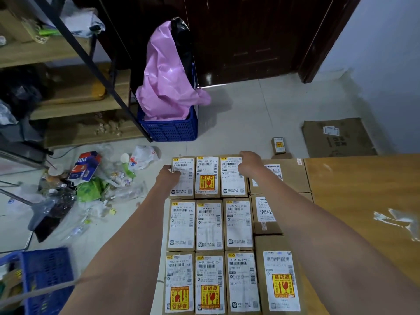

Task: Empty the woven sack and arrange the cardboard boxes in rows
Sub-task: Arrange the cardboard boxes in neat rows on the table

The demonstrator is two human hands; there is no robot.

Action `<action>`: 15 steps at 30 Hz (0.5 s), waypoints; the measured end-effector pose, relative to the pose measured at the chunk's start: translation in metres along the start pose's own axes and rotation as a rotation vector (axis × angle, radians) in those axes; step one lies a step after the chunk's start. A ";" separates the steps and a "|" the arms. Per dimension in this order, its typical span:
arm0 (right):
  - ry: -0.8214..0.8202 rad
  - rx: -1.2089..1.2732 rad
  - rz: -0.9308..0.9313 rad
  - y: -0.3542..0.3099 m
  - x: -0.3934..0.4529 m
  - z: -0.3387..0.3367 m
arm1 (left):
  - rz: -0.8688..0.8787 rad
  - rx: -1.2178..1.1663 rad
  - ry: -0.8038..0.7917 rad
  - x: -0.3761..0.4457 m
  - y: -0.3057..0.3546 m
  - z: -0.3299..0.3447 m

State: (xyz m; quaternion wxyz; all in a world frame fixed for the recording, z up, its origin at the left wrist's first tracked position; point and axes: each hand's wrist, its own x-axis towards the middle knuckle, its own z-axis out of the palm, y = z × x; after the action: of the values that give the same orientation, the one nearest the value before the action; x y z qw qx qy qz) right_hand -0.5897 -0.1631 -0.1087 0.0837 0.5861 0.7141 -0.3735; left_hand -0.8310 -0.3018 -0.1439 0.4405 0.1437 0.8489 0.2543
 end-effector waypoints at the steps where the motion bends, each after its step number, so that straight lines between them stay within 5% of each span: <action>1: -0.005 0.001 0.000 0.000 0.000 0.000 | 0.004 0.013 -0.001 0.003 -0.001 0.000; 6: 0.059 0.109 0.062 0.011 0.003 -0.012 | 0.001 0.033 -0.025 0.007 -0.005 -0.002; 11: 0.240 0.016 0.348 0.060 0.002 -0.050 | 0.007 0.039 -0.007 0.013 -0.004 -0.005; 15: 0.209 0.076 0.560 0.105 -0.002 -0.067 | 0.005 0.054 -0.002 0.005 -0.004 -0.001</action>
State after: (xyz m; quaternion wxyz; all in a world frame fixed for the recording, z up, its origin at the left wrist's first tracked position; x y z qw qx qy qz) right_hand -0.4736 -0.1189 -0.1057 0.0876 0.7982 0.5149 -0.3001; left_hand -0.8352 -0.3026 -0.1490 0.4369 0.1579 0.8546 0.2323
